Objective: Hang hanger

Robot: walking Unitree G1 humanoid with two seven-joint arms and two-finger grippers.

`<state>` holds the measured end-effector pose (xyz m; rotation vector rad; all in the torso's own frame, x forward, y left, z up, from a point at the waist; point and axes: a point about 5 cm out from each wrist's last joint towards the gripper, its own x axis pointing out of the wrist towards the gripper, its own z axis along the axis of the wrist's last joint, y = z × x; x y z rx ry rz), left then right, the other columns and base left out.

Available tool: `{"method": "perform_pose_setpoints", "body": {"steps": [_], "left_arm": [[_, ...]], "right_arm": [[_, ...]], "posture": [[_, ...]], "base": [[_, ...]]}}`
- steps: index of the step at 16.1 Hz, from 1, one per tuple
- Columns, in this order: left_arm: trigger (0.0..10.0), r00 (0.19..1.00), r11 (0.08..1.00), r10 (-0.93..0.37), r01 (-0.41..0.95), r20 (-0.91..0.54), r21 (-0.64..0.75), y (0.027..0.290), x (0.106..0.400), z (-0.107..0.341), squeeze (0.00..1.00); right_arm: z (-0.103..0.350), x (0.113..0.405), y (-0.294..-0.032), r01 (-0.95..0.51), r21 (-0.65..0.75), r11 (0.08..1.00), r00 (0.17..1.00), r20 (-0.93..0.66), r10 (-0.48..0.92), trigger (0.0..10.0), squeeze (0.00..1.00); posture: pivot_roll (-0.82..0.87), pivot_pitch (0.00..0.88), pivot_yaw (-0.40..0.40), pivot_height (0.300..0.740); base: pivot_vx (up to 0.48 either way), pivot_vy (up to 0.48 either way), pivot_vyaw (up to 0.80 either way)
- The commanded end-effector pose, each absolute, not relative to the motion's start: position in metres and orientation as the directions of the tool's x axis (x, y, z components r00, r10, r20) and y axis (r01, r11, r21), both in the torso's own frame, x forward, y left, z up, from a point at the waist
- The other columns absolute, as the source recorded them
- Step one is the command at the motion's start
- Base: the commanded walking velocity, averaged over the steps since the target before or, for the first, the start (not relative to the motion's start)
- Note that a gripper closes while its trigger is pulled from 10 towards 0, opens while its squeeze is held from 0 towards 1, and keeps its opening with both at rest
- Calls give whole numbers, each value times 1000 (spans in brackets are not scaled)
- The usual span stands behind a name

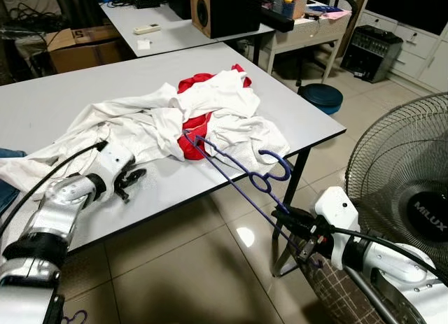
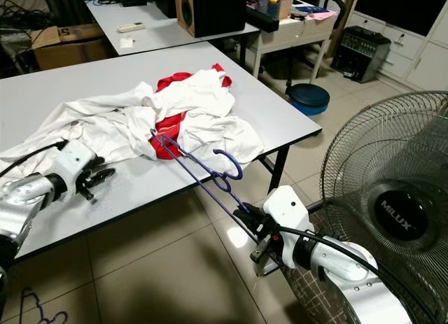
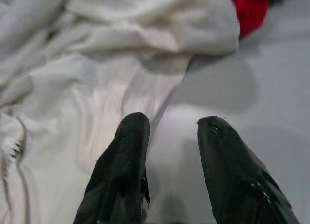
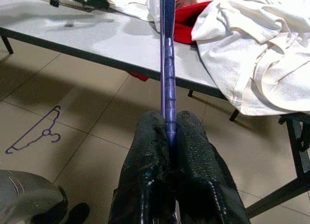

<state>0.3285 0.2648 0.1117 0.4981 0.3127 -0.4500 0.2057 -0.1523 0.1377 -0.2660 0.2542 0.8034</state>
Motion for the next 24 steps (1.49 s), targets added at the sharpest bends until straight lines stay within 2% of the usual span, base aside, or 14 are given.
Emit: {"method": "perform_pose_setpoints", "body": {"steps": [1, 3, 5, 12, 16, 17, 18, 19, 24], "left_arm": [[10000, 883, 794, -252, 422, -395, 438, 278, 328, 114, 0], [10000, 880, 780, -133, 377, -456, 500, 293, 324, 106, 0], [10000, 864, 769, -88, 376, -497, 517, 299, 319, 100, 0], [10000, 850, 789, -96, 383, -519, 480, 289, 320, 88, 0], [10000, 816, 779, -131, 435, -563, 451, 287, 317, 82, 0], [4314, 815, 782, -123, 431, -566, 450, 287, 317, 81, 0], [1098, 815, 787, -119, 426, -567, 446, 288, 317, 81, 0], [0, 813, 791, -117, 423, -570, 442, 288, 317, 81, 0], [0, 794, 831, -73, 383, -603, 403, 292, 318, 77, 0]], "right_arm": [[139, 206, -151, -743, -139, 655, 660, -315, 682, 10000, 0], [140, 208, -150, -749, -141, 648, 654, -315, 687, 10000, 0], [140, 209, -150, -750, -142, 646, 653, -315, 689, 10000, 0], [141, 208, -152, -745, -144, 651, 658, -316, 683, 10000, 0], [141, 208, -152, -741, -143, 656, 663, -315, 679, 10000, 0], [141, 208, -151, -741, -143, 656, 662, -313, 681, 10000, 0], [141, 208, -151, -742, -143, 655, 662, -312, 681, 10000, 0], [141, 208, -151, -742, -143, 655, 662, -312, 681, 10000, 0], [142, 210, -151, -743, -148, 653, 661, -310, 683, 10000, 0]], "posture": [[-81, 0, 21, 740], [-74, 0, 14, 740], [-74, 0, 12, 740], [-89, 0, 22, 740], [-89, 0, 27, 740], [-88, 0, 26, 740], [-88, 0, 26, 740], [-89, 0, 27, 740], [-86, 0, 25, 740]], "base": [[0, 0, 0], [0, 0, 0], [0, 0, 0], [0, 0, 0], [0, 0, 0], [0, 0, 0], [0, 0, 0], [0, 0, 0], [0, 0, 0]]}}
